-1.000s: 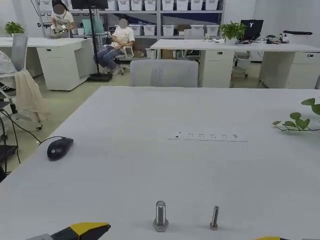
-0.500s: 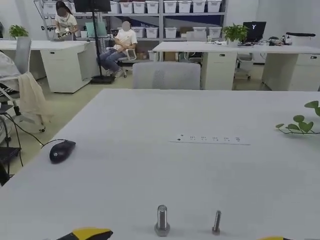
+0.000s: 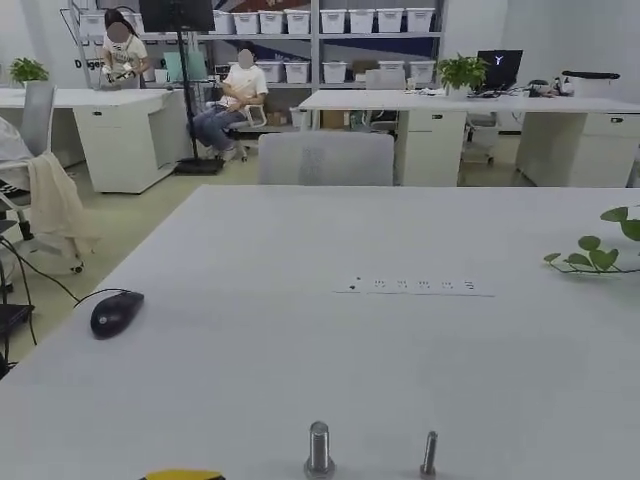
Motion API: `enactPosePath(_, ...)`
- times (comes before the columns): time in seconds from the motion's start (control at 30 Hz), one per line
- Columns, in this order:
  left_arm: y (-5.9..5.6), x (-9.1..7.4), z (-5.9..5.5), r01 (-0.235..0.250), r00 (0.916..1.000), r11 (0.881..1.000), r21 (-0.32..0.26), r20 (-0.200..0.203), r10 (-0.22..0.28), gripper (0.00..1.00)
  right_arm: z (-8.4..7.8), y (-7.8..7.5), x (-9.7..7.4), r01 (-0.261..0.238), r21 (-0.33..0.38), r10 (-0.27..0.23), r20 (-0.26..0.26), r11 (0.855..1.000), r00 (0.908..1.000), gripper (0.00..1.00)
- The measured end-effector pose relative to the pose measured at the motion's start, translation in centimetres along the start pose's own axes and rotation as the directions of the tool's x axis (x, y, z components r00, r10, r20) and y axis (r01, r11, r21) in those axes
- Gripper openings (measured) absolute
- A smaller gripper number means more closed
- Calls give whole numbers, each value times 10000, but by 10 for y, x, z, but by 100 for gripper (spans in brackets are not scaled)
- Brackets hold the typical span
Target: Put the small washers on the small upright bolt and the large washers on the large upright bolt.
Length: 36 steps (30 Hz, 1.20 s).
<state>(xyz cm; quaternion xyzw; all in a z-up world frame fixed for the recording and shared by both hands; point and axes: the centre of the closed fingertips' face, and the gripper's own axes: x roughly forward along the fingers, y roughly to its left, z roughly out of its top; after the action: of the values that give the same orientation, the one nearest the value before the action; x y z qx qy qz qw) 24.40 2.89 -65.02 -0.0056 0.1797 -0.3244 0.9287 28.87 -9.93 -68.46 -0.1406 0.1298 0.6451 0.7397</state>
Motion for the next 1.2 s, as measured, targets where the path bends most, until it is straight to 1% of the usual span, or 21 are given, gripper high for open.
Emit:
enactPosePath(0.13, 0, 0, -1, 13, 10000, 10000, -32, 20, -12, 60, -3, 0, -1, 108, 89, -106, -179, 9999, 9998, 42)
enactPosePath(0.23, -1, 0, -2, 42, 10000, 9999, -114, 40, -42, 60, -5, 2, 0, 76, 148, -73, -221, 9999, 9997, 42)
enactPosePath(0.5, 3, -1, -5, -29, 10000, 9998, -192, 25, 30, 60, -5, 4, 7, -68, 121, 72, -373, 9999, 9993, 42)
enactPosePath(0.67, 4, 0, -5, -69, 9999, 9997, -250, 83, 71, 60, -6, 1, 7, -65, 126, 70, -420, 9999, 9991, 42)
enactPosePath(0.77, 5, 1, -6, -82, 10000, 9995, -307, 33, 83, 60, -8, -1, 7, -73, 163, 80, -464, 9998, 9989, 41)
enactPosePath(1.03, 6, 3, -7, -165, 9999, 9990, -419, 32, 166, 60, -3, -6, 10, -63, 103, 67, -375, 9999, 9993, 41)
enactPosePath(1.2, 6, 3, -8, -182, 9998, 9987, -484, 63, 185, 60, -3, -6, 11, -93, 109, 97, -409, 9999, 9991, 41)
